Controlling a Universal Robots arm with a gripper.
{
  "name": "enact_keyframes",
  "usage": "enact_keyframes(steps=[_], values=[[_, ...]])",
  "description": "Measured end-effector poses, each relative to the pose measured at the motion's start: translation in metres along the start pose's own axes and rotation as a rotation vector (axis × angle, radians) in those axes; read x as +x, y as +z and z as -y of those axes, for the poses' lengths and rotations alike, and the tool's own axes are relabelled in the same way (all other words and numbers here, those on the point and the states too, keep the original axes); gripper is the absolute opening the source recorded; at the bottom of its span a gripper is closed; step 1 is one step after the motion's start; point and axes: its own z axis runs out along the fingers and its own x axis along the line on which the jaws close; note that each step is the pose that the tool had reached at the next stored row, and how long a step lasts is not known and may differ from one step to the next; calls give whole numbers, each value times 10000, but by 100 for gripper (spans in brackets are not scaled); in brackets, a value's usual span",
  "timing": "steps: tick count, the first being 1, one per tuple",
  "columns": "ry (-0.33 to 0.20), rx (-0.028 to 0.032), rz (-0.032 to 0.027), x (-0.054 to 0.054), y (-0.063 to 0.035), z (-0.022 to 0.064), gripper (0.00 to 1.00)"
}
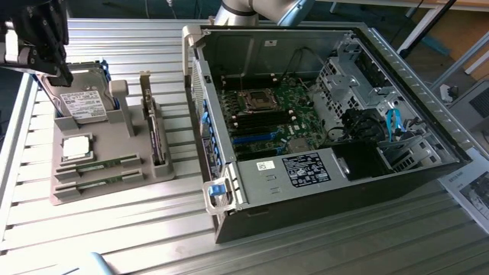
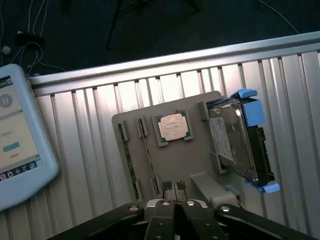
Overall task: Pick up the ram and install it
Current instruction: 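Pick up the ram and move it above insertion slot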
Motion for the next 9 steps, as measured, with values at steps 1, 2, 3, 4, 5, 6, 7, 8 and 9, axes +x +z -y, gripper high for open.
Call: enact_keyframes(steps=[1,2,3,4,5,6,7,8,9], values=[[-228,-5,-10,0,0,-1,10],[-440,-10,-20,0,0,0,10],[-836,-20,-37,0,0,0,10],[-978,-23,-43,0,0,0,10],[-1036,-25,-45,0,0,-1,10],[-1036,-25,-46,0,0,-1,10],[-1036,-25,-46,0,0,-1,10],[-1036,-25,-46,0,0,-1,10],[-1036,-25,-46,0,0,-1,10]])
